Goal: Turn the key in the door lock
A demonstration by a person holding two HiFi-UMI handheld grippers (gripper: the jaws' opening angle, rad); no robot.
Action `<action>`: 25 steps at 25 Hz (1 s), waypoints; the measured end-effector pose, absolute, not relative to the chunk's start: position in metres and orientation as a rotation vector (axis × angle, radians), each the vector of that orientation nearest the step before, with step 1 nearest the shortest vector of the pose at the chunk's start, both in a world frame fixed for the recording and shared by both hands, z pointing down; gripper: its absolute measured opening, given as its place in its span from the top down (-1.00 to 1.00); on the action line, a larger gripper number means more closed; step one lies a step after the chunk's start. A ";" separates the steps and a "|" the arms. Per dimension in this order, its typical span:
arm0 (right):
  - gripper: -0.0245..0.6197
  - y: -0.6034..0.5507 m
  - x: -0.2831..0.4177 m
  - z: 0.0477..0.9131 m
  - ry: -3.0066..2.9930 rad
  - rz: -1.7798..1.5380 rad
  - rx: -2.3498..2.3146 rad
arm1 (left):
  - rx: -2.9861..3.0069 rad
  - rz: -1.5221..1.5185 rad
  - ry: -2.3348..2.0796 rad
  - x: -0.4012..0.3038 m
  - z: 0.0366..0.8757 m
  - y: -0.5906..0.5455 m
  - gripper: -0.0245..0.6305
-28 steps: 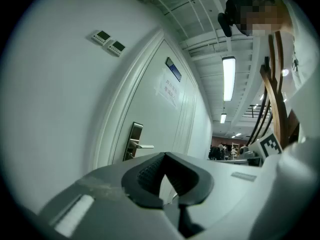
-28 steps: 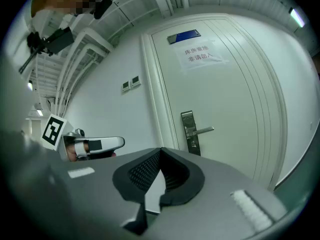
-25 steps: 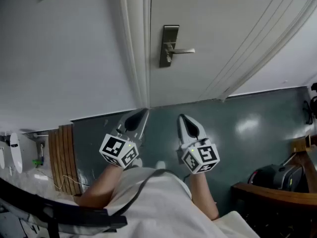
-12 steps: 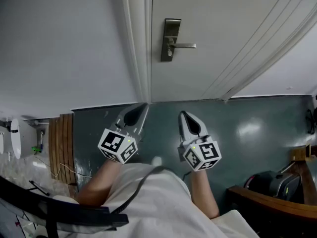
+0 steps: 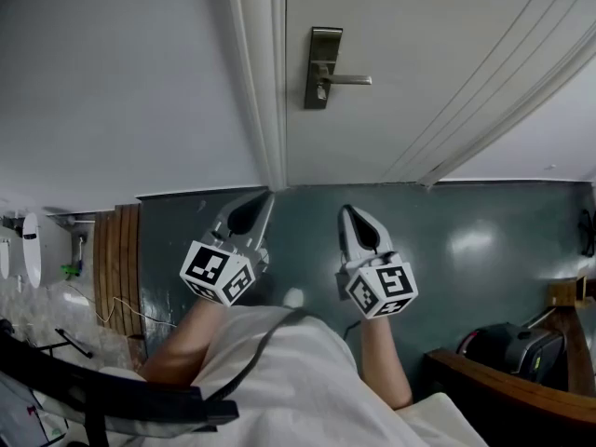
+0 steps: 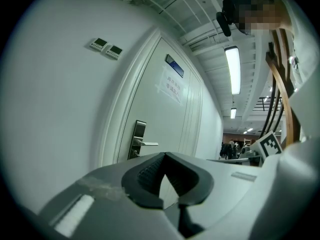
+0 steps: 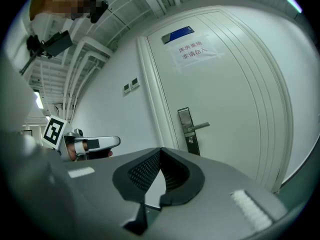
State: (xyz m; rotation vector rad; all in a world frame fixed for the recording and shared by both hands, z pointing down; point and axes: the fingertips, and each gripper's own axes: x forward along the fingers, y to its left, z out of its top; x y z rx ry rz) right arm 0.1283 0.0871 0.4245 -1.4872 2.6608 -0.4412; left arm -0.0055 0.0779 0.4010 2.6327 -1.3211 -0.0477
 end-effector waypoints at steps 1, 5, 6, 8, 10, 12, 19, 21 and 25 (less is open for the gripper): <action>0.91 0.084 0.127 0.425 2.663 -0.441 -1.487 | 2.631 -0.051 -1.321 -0.007 0.402 0.075 0.91; 0.91 0.070 0.121 0.426 2.666 -0.435 -1.501 | 2.628 -0.043 -1.312 -0.012 0.407 0.061 0.91; 0.91 0.065 0.119 0.426 2.666 -0.433 -1.509 | 2.627 -0.040 -1.309 -0.014 0.408 0.055 0.91; 0.91 0.052 0.115 0.427 2.669 -0.427 -1.529 | 2.630 -0.034 -1.304 -0.019 0.409 0.041 0.91; 0.91 0.037 0.110 0.428 2.674 -0.419 -1.551 | 2.644 -0.026 -1.300 -0.025 0.407 0.025 0.91; 0.91 0.021 0.105 0.430 2.675 -0.416 -1.576 | 2.659 -0.022 -1.291 -0.031 0.405 0.008 0.91; 0.91 -0.037 0.083 0.431 2.678 -0.332 -1.724 | 2.702 -0.005 -1.221 -0.055 0.401 -0.048 0.91; 0.91 -0.051 0.079 0.432 2.668 -0.314 -1.771 | 2.723 -0.001 -1.191 -0.059 0.400 -0.060 0.91; 0.91 -0.074 0.072 0.433 2.635 -0.292 -1.859 | 2.748 0.001 -1.123 -0.066 0.402 -0.080 0.91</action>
